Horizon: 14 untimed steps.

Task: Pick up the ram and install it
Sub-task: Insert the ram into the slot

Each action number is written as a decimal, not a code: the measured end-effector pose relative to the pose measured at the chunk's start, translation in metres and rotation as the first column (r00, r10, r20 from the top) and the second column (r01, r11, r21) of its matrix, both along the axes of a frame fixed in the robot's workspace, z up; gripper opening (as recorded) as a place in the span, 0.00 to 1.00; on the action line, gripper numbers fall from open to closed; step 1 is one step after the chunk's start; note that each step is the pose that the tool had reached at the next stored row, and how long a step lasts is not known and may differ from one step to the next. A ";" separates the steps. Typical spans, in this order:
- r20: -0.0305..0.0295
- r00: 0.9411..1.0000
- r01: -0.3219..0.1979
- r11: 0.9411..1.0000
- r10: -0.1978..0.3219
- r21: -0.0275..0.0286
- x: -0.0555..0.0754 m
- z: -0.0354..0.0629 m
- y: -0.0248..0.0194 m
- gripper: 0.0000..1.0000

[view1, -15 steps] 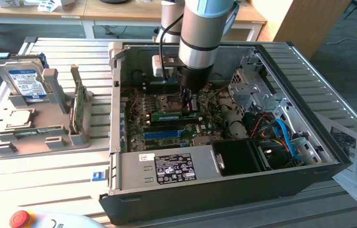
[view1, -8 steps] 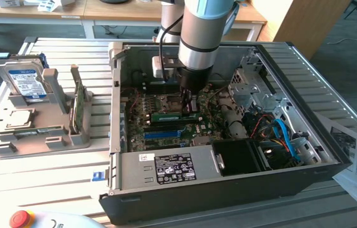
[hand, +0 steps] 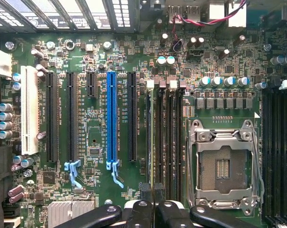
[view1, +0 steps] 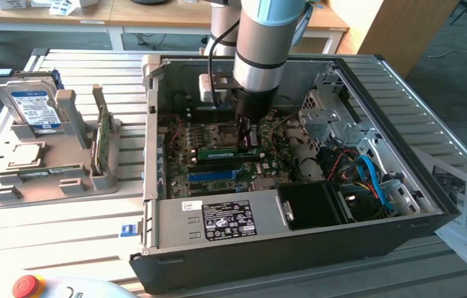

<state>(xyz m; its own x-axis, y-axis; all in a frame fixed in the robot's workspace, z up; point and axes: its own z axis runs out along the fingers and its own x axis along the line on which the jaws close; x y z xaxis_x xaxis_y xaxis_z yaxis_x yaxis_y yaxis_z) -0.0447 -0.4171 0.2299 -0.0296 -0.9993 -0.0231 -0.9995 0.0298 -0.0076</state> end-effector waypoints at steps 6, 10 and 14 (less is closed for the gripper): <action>0.001 1.000 0.000 1.000 0.000 0.000 0.000 0.0000 0.0000 0.12; 0.004 1.000 0.000 1.000 0.000 0.000 -0.001 -0.0007 -0.0001 0.12; 0.006 1.000 0.000 1.000 0.000 0.001 -0.001 -0.0022 0.0000 0.12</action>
<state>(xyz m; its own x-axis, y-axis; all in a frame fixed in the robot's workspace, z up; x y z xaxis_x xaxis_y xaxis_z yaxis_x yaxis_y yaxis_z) -0.0455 -0.4171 0.2276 -0.0297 -0.9993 -0.0239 -0.9995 0.0300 -0.0131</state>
